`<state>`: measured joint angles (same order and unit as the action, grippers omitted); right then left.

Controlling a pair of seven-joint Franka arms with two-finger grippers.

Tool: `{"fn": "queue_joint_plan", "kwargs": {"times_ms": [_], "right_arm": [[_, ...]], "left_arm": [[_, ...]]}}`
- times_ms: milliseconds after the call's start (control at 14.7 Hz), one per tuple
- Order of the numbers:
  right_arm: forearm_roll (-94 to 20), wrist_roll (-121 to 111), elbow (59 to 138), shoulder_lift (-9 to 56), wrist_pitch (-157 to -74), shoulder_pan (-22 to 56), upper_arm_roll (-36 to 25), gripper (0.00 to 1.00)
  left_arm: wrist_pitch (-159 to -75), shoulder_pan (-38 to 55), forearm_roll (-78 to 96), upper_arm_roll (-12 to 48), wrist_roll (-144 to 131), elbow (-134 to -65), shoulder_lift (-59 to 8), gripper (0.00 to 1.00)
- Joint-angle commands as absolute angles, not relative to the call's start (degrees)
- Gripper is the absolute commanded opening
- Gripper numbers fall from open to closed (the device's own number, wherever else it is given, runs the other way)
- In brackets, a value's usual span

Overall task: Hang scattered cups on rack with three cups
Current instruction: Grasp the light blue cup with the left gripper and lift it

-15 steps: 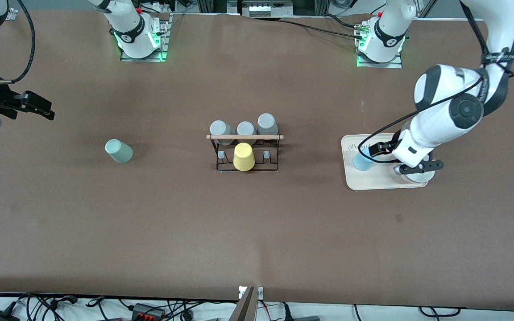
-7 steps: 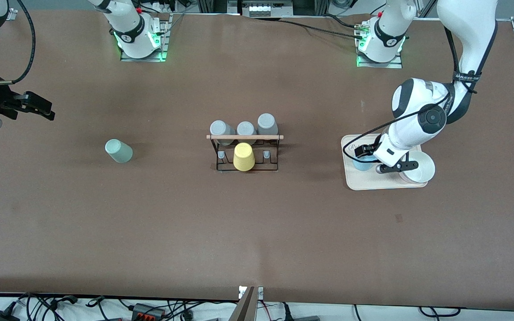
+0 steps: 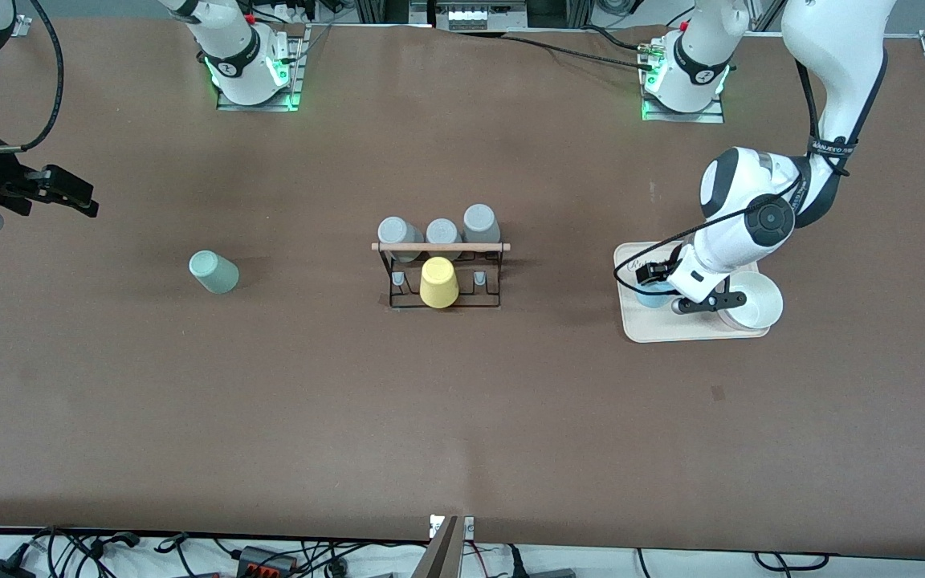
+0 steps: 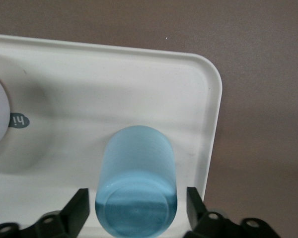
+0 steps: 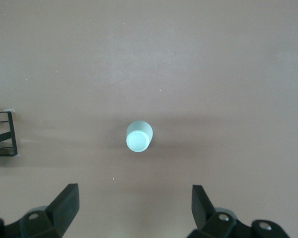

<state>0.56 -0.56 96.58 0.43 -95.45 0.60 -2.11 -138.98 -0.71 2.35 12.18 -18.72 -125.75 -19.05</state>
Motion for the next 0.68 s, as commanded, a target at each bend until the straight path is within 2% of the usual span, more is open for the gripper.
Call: {"fn": "queue_joint_plan", "kwargs": {"times_ms": [0, 136, 273, 477, 614], "right_arm": [[1.1, -0.7, 96.4, 0.5, -95.9, -0.1, -1.5, 1.0], [1.1, -0.7, 96.4, 0.5, -95.9, -0.1, -1.5, 1.0], [1.1, -0.7, 96.4, 0.6, -95.9, -0.1, -1.5, 1.0], [1.1, -0.7, 96.4, 0.6, -95.9, -0.1, -1.5, 1.0], [1.1, -0.7, 96.4, 0.7, -95.9, -0.1, -1.5, 1.0]], "left_arm": [[-139.7, -0.6, 1.4, 12.3, -19.2, -126.4, -18.6, 0.65], [-139.2, -0.7, 1.4, 12.2, -19.2, -126.3, -18.5, 0.53], [-138.8, -0.7, 1.4, 12.3, -19.2, -125.8, -18.2, 0.47], [-132.9, -0.7, 1.4, 12.3, -19.3, -120.2, -18.0, 0.47], [-125.2, -0.6, 1.4, 12.5, -21.3, -113.4, -18.1, 0.47]]}}
